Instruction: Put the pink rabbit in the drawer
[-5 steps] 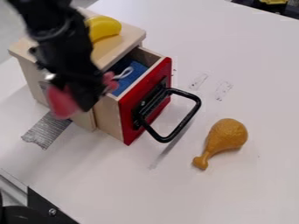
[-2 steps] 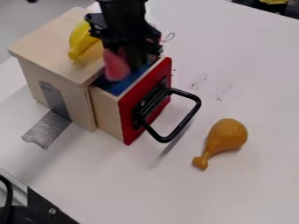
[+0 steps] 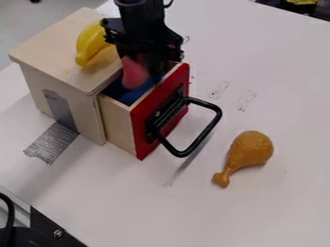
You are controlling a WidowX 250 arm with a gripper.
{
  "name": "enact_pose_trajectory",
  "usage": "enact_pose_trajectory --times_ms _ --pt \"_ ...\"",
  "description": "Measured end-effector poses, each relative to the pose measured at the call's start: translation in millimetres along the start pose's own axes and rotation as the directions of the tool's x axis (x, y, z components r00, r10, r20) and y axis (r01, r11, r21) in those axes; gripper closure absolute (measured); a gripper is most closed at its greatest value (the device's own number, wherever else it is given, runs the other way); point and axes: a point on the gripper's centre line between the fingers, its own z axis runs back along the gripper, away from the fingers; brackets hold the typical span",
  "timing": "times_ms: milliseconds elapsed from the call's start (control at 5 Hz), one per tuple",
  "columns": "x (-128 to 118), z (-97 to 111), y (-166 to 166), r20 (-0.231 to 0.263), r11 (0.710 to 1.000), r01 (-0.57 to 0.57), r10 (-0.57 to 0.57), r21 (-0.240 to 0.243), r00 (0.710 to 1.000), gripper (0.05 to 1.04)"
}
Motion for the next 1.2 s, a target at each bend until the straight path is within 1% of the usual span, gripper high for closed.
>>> enact_pose_trajectory --times_ms 200,400,600,800,1000,1200 --pt "-3.0 -2.6 -3.9 -0.012 1.0 0.001 -0.001 0.005 1.0 0.113" --pt "-7.7 -0.4 -4.7 -0.038 1.0 0.0 0.0 0.003 0.999 0.091" --pt "-9.3 17.9 -6.2 -0.009 1.0 0.004 -0.004 0.004 1.0 0.091" --pt "-15.3 41.4 -7.9 0.014 1.0 0.003 -0.003 -0.003 1.0 0.091" --pt "-18.9 58.5 -11.5 0.055 1.0 0.005 -0.003 -0.024 0.999 0.091" --pt "-24.2 61.5 -15.7 0.032 0.999 0.03 -0.029 -0.028 0.999 0.091"
